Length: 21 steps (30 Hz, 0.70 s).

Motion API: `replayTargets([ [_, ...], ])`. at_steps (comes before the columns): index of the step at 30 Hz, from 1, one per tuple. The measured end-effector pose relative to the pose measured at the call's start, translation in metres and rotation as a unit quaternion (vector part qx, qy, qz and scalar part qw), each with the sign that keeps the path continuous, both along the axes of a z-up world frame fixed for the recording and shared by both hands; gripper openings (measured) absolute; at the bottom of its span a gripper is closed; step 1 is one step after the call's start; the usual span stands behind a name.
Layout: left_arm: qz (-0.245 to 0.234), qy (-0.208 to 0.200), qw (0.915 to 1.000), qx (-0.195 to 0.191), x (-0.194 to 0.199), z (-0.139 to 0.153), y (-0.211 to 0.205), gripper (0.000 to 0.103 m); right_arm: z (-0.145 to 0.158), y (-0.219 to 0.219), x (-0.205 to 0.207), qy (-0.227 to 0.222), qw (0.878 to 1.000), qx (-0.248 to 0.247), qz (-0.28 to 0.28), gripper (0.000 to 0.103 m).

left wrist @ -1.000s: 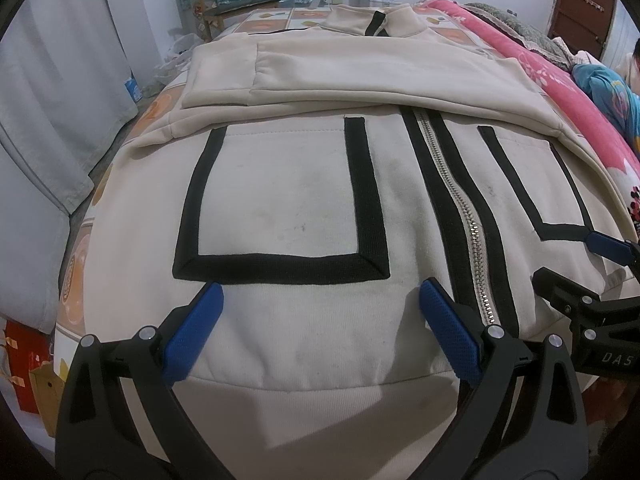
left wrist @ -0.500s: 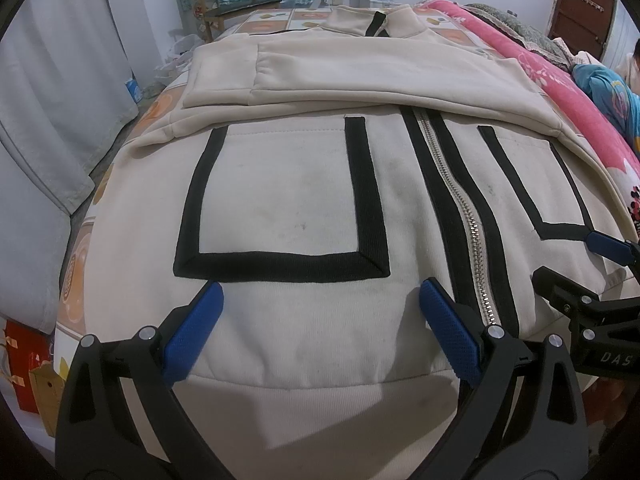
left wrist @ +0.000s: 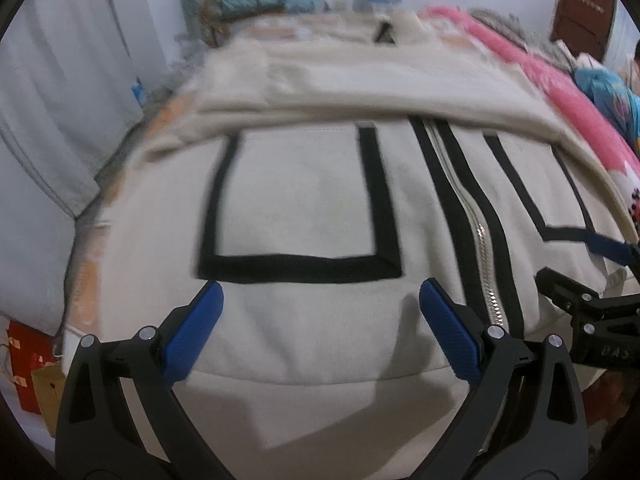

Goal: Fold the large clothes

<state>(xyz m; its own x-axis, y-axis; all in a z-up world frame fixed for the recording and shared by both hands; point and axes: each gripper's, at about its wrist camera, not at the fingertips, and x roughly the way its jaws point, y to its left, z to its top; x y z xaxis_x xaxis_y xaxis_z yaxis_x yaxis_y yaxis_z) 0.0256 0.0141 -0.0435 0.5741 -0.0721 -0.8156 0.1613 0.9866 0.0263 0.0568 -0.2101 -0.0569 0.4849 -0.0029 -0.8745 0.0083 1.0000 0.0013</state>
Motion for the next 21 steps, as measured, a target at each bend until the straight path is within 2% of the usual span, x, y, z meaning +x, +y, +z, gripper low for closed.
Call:
replayTargets([
  [4, 0.010, -0.054, 0.9984, -0.016, -0.026, 0.018, 0.039, 0.095, 0.000, 0.000, -0.001, -0.002, 1.000, 0.000, 0.000, 0.097],
  [9, 0.029, -0.060, 0.9974, -0.025, -0.059, 0.020, 0.086, 0.093, -0.001, 0.001, -0.002, -0.008, 1.000, 0.000, 0.000, 0.097],
  [11, 0.033, -0.053, 0.9976, -0.030, -0.072, 0.019, 0.099, 0.084, -0.001, 0.001, -0.002, -0.009, 1.000, 0.000, 0.000, 0.097],
  [12, 0.034, -0.045, 0.9978, -0.034, -0.076, 0.016, 0.105, 0.083, -0.001, 0.001, -0.002, -0.009, 1.000, 0.000, 0.000, 0.097],
  [16, 0.049, -0.008, 0.9959, -0.076, -0.087, 0.002, 0.123, 0.069, -0.001, 0.000, -0.002, -0.009, 1.000, 0.000, 0.000, 0.097],
  [21, 0.067, 0.008, 0.9932, -0.095, -0.085, -0.010, 0.135, 0.066, -0.001, 0.000, -0.002, -0.009, 1.000, 0.000, 0.000, 0.097],
])
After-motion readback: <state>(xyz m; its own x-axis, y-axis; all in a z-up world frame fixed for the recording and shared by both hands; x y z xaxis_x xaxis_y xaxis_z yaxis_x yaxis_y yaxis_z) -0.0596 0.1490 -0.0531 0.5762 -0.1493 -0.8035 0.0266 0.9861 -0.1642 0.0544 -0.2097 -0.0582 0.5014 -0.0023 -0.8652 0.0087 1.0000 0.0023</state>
